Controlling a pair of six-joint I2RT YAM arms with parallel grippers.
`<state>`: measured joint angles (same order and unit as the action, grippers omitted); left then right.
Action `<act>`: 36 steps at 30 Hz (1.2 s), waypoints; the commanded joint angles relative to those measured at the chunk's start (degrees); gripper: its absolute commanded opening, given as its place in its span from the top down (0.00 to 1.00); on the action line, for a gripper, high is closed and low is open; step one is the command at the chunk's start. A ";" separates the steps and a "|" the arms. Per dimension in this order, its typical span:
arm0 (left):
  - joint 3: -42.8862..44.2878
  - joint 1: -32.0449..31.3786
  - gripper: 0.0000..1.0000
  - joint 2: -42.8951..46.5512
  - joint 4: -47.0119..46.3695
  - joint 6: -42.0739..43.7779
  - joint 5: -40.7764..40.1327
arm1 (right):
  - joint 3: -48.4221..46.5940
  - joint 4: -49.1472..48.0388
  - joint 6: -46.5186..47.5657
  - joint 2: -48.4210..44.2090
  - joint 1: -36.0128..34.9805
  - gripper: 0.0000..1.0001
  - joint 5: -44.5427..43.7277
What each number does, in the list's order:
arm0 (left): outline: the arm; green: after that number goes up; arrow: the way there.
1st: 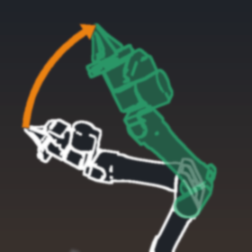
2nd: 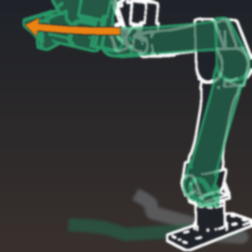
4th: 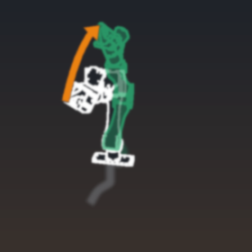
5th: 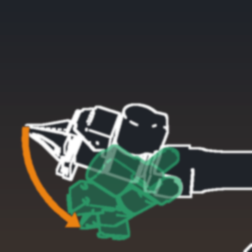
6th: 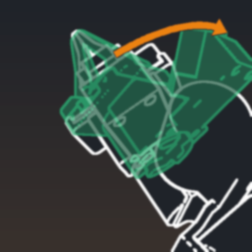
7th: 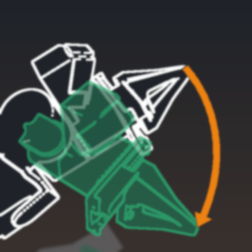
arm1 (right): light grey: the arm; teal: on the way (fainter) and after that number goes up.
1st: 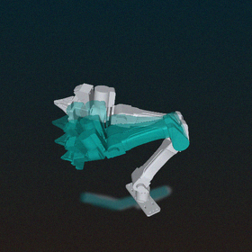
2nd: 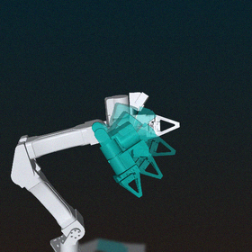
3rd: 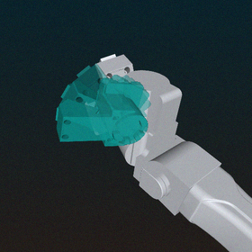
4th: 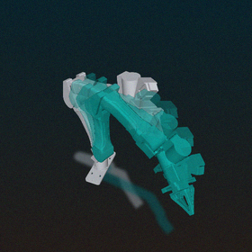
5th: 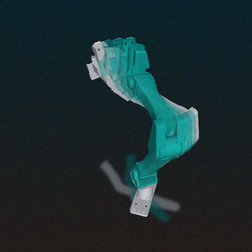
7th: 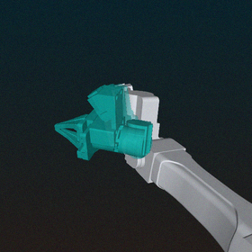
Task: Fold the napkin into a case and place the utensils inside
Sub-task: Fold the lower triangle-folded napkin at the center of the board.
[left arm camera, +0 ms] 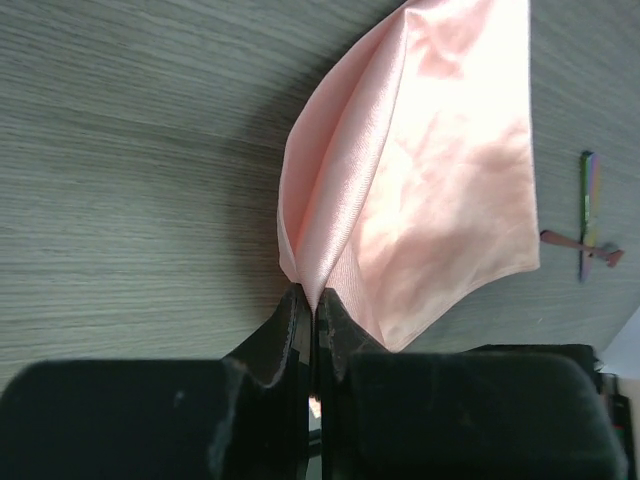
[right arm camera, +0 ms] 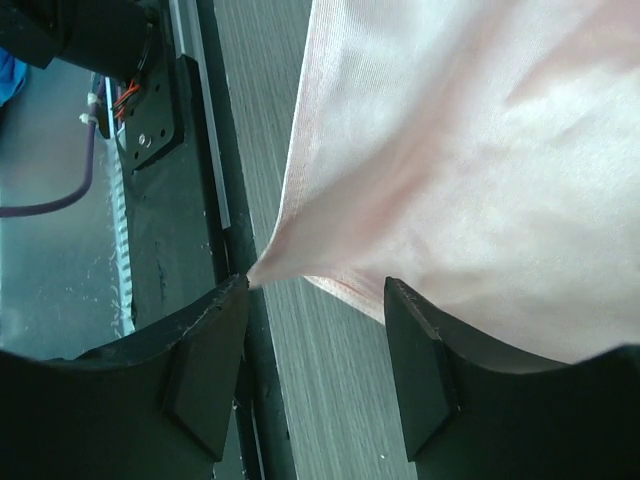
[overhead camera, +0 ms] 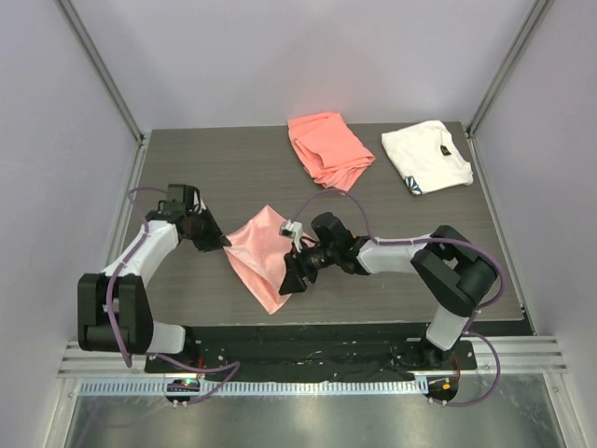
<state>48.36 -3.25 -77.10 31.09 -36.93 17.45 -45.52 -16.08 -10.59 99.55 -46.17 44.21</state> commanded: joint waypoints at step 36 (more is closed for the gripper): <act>20.11 0.61 1.00 -14.74 21.55 -2.10 -8.93 | -40.52 2.45 -10.68 27.62 -1.37 0.99 -16.96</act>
<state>66.22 -2.92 -91.79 51.59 -38.57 9.61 -81.41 -13.23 -19.81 125.29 -46.87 29.76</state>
